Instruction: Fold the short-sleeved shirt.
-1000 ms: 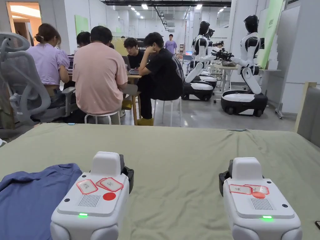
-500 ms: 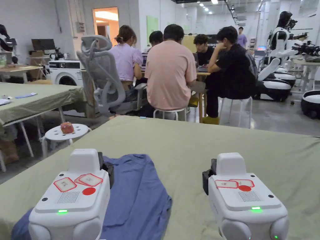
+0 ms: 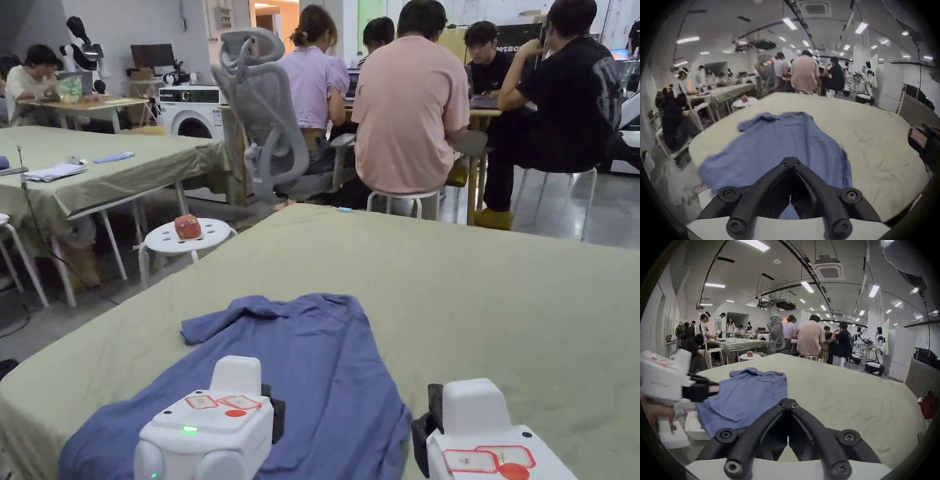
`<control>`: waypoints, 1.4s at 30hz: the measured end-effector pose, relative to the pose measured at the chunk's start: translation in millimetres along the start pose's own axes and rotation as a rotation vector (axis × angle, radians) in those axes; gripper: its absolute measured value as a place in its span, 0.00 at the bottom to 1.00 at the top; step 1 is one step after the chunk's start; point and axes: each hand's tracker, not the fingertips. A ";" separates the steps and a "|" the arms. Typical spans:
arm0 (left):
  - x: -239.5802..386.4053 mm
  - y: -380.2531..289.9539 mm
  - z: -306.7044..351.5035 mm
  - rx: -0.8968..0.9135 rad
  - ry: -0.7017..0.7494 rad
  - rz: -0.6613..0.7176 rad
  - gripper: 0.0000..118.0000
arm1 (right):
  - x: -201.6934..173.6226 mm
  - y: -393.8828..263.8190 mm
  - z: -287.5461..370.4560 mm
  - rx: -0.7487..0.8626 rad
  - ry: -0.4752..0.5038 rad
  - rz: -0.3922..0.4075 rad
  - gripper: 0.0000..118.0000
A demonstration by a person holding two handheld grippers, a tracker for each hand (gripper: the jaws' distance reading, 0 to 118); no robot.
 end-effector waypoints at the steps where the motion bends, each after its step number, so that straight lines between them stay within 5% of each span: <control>1: 4.7 5.5 -22.9 -0.028 -0.010 -0.010 0.00 | 4.1 -1.5 -8.4 -0.014 -0.001 -0.003 0.00; 4: 25.3 30.0 -112.8 -0.126 0.005 -0.142 0.00 | 18.0 -10.6 -31.8 -0.052 -0.014 0.005 0.00; 8: 29.9 63.5 -200.1 -0.210 -0.031 -0.037 0.00 | 37.3 -23.1 -53.3 -0.085 -0.019 -0.001 0.00; 9: 30.6 69.5 -214.9 -0.199 -0.028 -0.047 0.15 | 42.5 -26.4 -59.0 -0.096 -0.025 0.002 0.00; 11: 33.1 79.2 -239.3 -0.195 -0.060 -0.033 0.86 | 51.8 -32.3 -64.7 -0.112 -0.036 0.012 0.00; 12: 34.7 81.8 -252.0 -0.213 -0.098 -0.012 1.00 | 57.6 -35.5 -67.4 -0.118 -0.039 0.012 0.00; 14: 37.7 80.6 -263.5 -0.221 -0.143 0.026 0.85 | 68.3 -41.9 -72.8 -0.135 -0.053 0.011 0.00; 17: 41.3 64.9 -288.9 -0.337 -0.068 0.025 0.81 | 83.0 -50.7 -72.2 -0.149 -0.074 -0.002 0.00; 18: 42.7 54.6 -293.3 -0.387 -0.090 -0.013 0.69 | 88.4 -53.5 -70.8 -0.155 -0.080 -0.010 0.00; 19: 45.8 46.1 -292.4 -0.394 -0.051 -0.092 0.48 | 92.3 -55.6 -68.3 -0.162 -0.088 -0.016 0.00; 21: 41.9 53.2 -279.1 -0.321 -0.060 -0.067 0.31 | 103.1 -58.9 -59.6 -0.168 -0.101 -0.023 0.00; 22: 39.4 56.7 -272.2 -0.311 -0.048 -0.045 0.02 | 109.3 -59.7 -54.2 -0.165 -0.109 -0.030 0.00; 30: 85.1 103.7 -203.1 -0.146 -0.083 -0.005 0.01 | 152.8 -41.6 11.0 -0.103 -0.203 -0.063 0.00; 42: 359.0 180.4 -65.5 0.047 -0.706 -0.163 0.01 | 236.5 -24.6 131.7 -0.053 -0.496 -0.130 0.00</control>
